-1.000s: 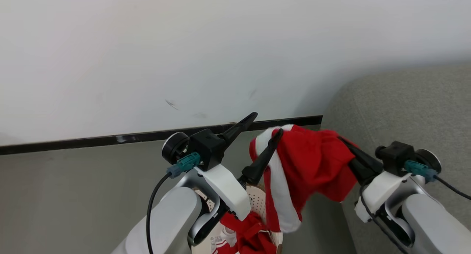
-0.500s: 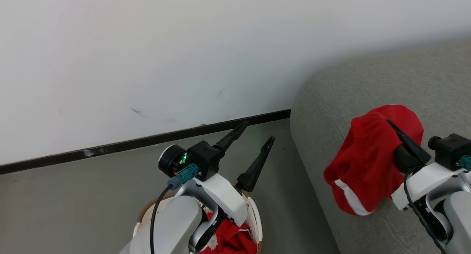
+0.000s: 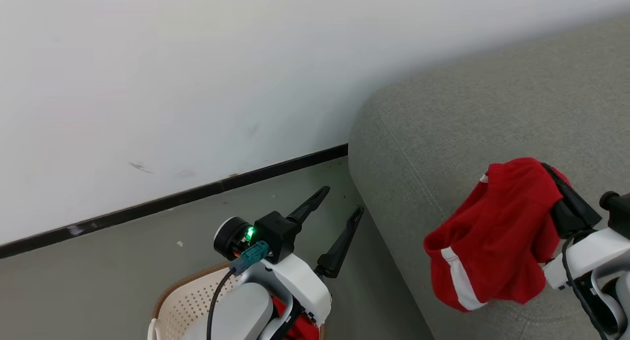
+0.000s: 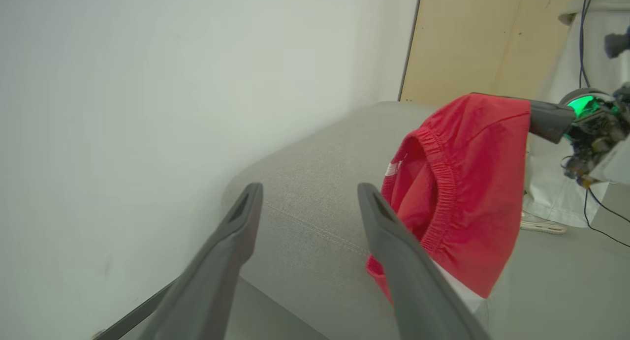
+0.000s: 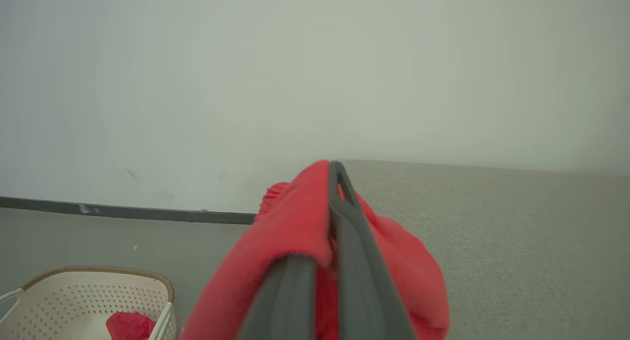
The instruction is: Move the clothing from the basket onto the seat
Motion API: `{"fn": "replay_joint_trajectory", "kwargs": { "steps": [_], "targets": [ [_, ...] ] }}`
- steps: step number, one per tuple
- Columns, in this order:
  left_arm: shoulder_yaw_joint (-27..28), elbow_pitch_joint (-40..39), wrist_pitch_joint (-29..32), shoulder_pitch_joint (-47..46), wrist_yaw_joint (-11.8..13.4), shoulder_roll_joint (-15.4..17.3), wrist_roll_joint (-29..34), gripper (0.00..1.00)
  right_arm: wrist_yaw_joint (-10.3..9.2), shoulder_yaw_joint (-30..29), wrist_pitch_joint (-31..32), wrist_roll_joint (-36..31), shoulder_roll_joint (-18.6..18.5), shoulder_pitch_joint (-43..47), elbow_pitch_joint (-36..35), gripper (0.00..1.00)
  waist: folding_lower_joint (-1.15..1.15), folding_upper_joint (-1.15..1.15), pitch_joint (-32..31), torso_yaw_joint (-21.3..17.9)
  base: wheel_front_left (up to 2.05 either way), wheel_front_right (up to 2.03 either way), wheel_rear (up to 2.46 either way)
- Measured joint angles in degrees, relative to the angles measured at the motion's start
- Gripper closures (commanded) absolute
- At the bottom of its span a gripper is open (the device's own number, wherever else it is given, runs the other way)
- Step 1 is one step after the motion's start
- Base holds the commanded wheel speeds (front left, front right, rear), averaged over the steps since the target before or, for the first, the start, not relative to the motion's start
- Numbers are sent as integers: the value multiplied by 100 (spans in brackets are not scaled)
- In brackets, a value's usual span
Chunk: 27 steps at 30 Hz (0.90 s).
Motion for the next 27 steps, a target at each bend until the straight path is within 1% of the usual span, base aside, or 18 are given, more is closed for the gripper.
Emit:
{"fn": "replay_joint_trajectory", "kwargs": {
  "steps": [6, 8, 9, 10, 14, 17, 20, 23, 27],
  "targets": [
    [-64, 3, -40, 103, 42, 3, -46, 0, 0, 86, 0, 9, -13, 48, -82, 100, 0, 0, -1, -217, 0, 0, 0],
    [-96, 0, -41, 112, 81, 3, -48, 0, -1, 281, 0, 11, -54, 35, -82, 100, 0, 0, 4, -298, 0, 0, 0],
    [-124, -1, -79, 112, 82, 2, -47, 0, 0, 506, 0, 63, -82, 1, -66, 100, 0, 0, 15, -372, 0, 0, 0],
    [-152, 1, -85, 112, 140, 4, -46, 0, 0, 709, 0, 164, -131, -212, 35, 100, 0, 0, 50, -468, 0, 0, 0],
    [-153, 2, -90, 112, 211, 7, -36, 0, 0, 721, 35, 369, -293, -1022, 96, 100, 0, 0, 140, -565, 0, 0, 0],
    [-148, -2, -91, 112, 285, 5, 31, 0, 0, 630, 60, 553, -405, -1688, 151, 100, 0, 0, 234, -611, 0, 0, 0],
    [-133, -19, -91, 111, 343, 8, 92, 0, 0, 438, 169, 714, -506, -2217, 357, 100, 0, 0, 344, -630, 0, 0, 0],
    [-96, -79, -93, 109, 441, 13, 135, 0, 0, 45, 197, 1016, -522, -2635, 660, 100, 0, 0, 462, -626, 0, 0, 0],
    [-65, -186, -107, 94, 509, 38, 244, 0, -1, -254, 254, 1162, -643, -3101, 1065, 100, 0, 0, 628, -590, 0, 0, 0]
  ]
}}
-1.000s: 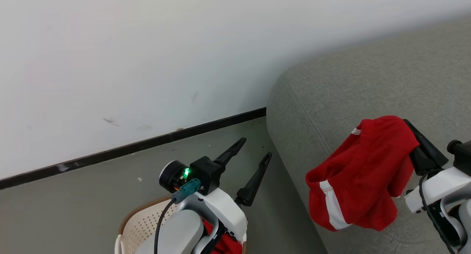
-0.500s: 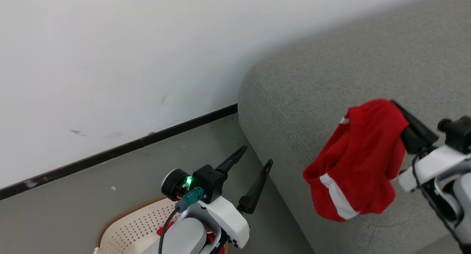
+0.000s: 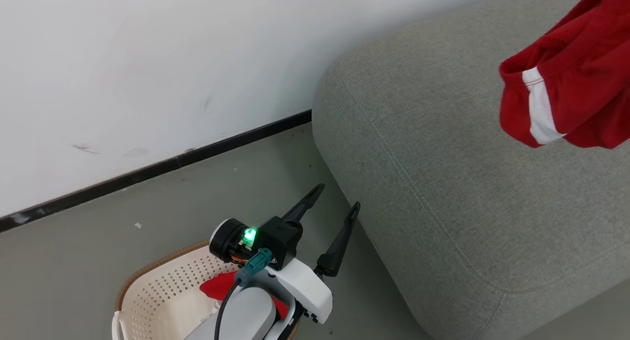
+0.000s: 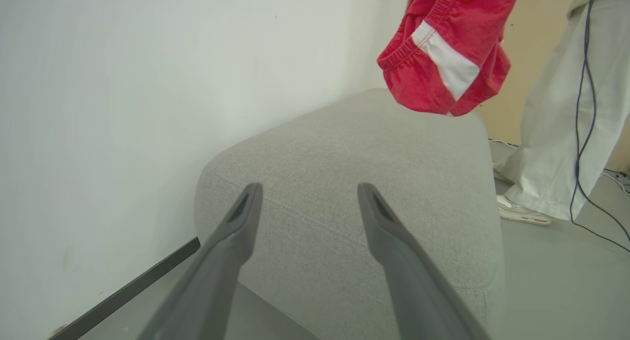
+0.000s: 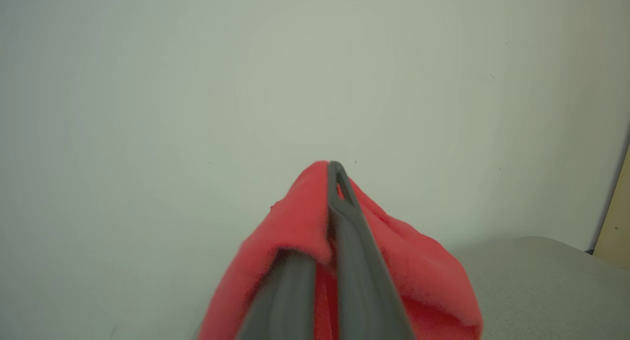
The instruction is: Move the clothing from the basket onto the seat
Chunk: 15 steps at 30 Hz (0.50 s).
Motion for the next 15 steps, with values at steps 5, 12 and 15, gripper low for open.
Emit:
{"fn": "replay_joint_trajectory", "kwargs": {
  "steps": [5, 12, 15],
  "targets": [
    [-2, -136, 0, -43, 79, 85, 125, 0, -1, -207, 57, 34, -183, -194, 598, 100, 0, 0, 218, 83, 0, 0, 0],
    [-48, -300, 60, -194, 130, 129, 222, 0, -1, -310, 42, -55, -355, -203, 1193, 100, 0, 0, 540, 225, 0, 0, 0],
    [-92, -349, 113, -248, 130, 152, 280, 0, -1, -323, 23, -149, -382, -244, 1394, 100, 0, 0, 681, 284, 0, 0, 0]
  ]
}}
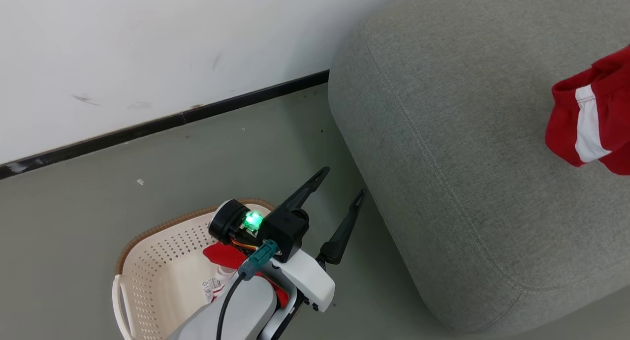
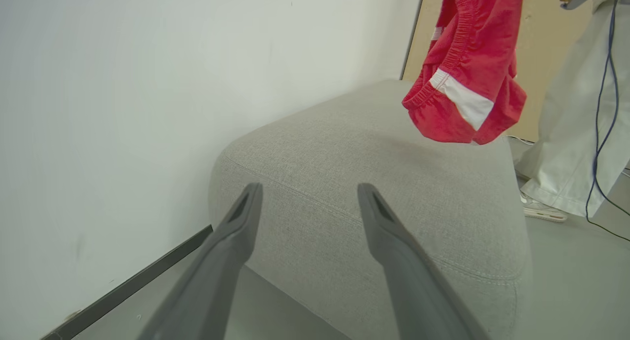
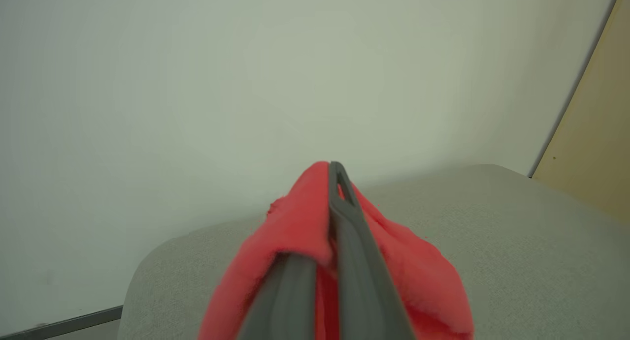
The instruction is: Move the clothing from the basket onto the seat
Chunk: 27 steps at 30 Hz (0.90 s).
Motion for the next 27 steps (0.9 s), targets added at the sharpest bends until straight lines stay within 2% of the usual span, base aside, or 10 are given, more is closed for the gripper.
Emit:
{"fn": "replay_joint_trajectory", "kwargs": {
  "steps": [8, 17, 27],
  "targets": [
    [-53, -170, 123, -171, 7, 20, 125, 0, 0, -167, -187, -209, -5, -354, 316, 100, 0, 0, 371, 143, 0, 0, 0],
    [-138, -294, 216, -409, 5, 56, 269, 0, 0, -90, -235, -474, 508, -201, 867, 100, 0, 0, 754, 295, 0, 0, 0],
    [-143, -339, 216, -614, -2, 116, 304, 0, 0, -132, -245, -616, 671, 26, 1079, 100, 0, 0, 1076, 441, 0, 0, 0]
  ]
}}
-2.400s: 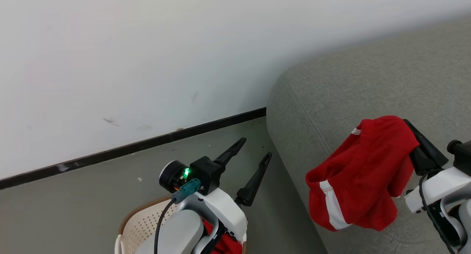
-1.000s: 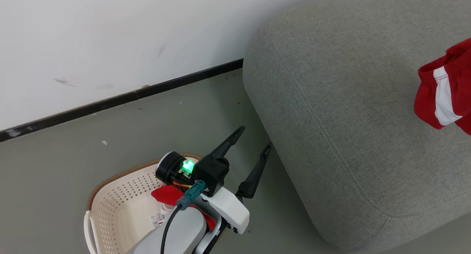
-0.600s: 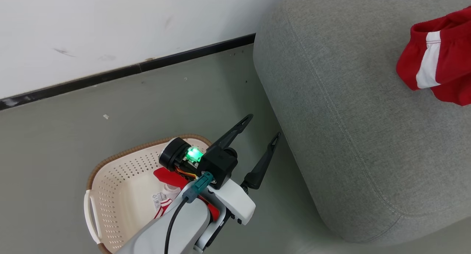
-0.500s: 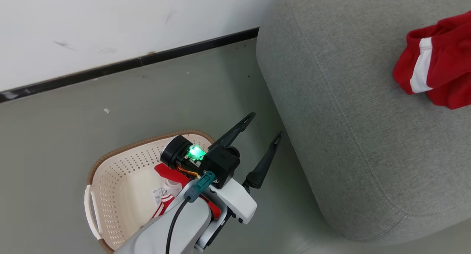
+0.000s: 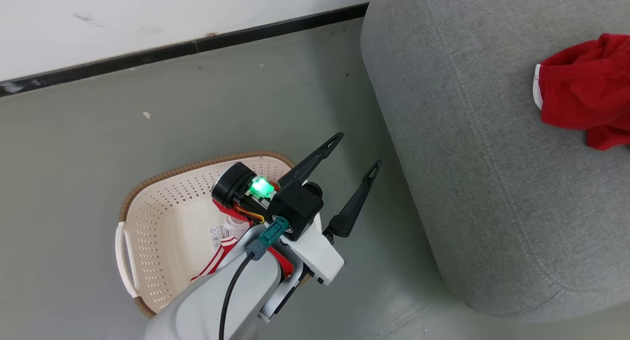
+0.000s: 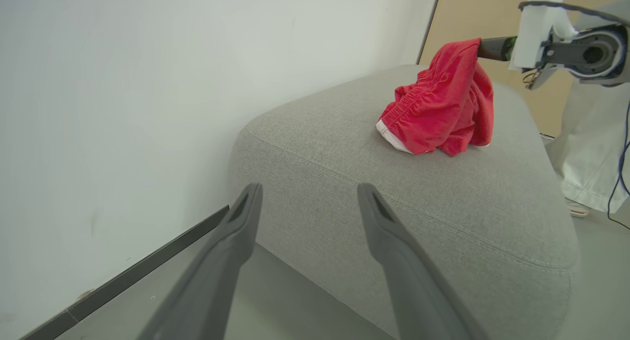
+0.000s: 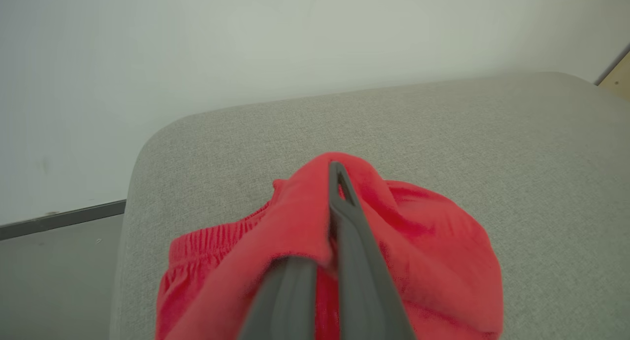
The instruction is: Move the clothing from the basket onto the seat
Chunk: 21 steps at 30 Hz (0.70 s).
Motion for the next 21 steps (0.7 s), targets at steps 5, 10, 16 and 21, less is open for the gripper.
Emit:
{"fn": "replay_joint_trajectory", "kwargs": {
  "steps": [5, 10, 16, 21],
  "targets": [
    [-7, -1, -1, -62, -9, -10, 48, 0, 0, -153, -4, -36, 99, 137, -146, 60, 0, 0, 109, 67, 0, 0, 0],
    [11, 22, -19, -110, -27, -11, 47, 0, 1, -174, -7, -46, 179, 404, -339, 0, 0, 0, 147, 118, 0, 0, 0],
    [62, 108, -63, -110, -52, -8, 47, 0, 1, -311, -7, -89, 299, 678, -683, 0, 0, 0, 112, 65, 0, 0, 0],
    [145, 210, -147, -105, -52, 40, 35, 0, 1, -480, -8, -201, 361, 1038, -1128, 0, 0, 0, 43, -10, 0, 0, 0]
  ]
}}
